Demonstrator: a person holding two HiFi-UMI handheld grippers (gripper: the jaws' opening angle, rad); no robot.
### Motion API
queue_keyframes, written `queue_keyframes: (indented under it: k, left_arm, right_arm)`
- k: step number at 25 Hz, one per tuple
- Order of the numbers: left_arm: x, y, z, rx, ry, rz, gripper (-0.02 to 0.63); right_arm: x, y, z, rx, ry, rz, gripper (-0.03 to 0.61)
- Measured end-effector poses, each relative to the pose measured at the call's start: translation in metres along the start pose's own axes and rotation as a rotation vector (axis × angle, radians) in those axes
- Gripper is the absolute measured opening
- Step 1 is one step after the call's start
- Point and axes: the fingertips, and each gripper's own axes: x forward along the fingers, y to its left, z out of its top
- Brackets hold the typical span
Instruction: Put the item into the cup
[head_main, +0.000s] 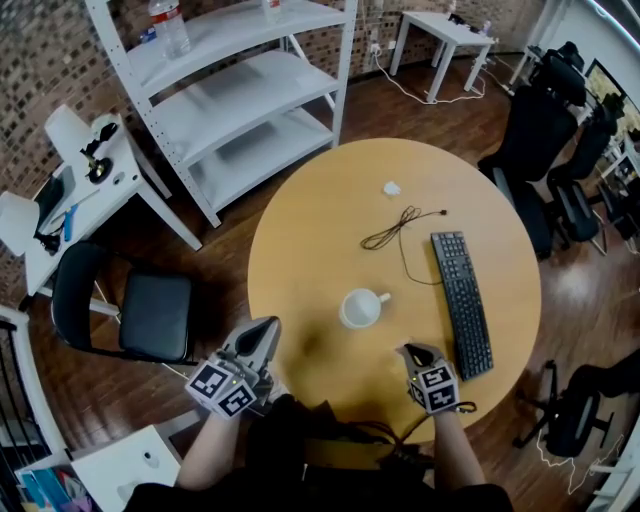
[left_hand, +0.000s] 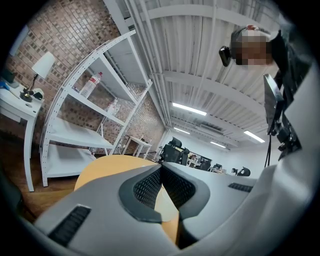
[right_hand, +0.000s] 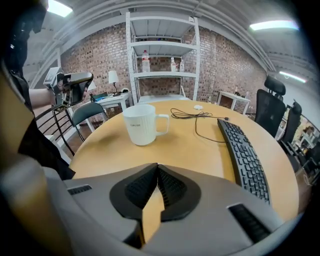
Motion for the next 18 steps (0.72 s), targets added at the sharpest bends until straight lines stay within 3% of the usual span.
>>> queue_keyframes:
  k: [6, 12, 18]
  left_arm:
    - [0.007, -0.003, 0.004, 0.021, -0.008, -0.021, 0.003]
    - [0.000, -0.002, 0.006, 0.029, -0.014, -0.004, 0.003]
    - [-0.026, 0.010, 0.016, 0.029, -0.065, 0.051, 0.003]
  right_arm:
    - [-0.023, -0.009, 0.065, -0.081, -0.140, -0.029, 0.003]
    - [-0.029, 0.000, 0.129, -0.153, -0.262, 0.002, 0.003]
    - [-0.014, 0.024, 0.162, -0.211, -0.296, 0.057, 0.005]
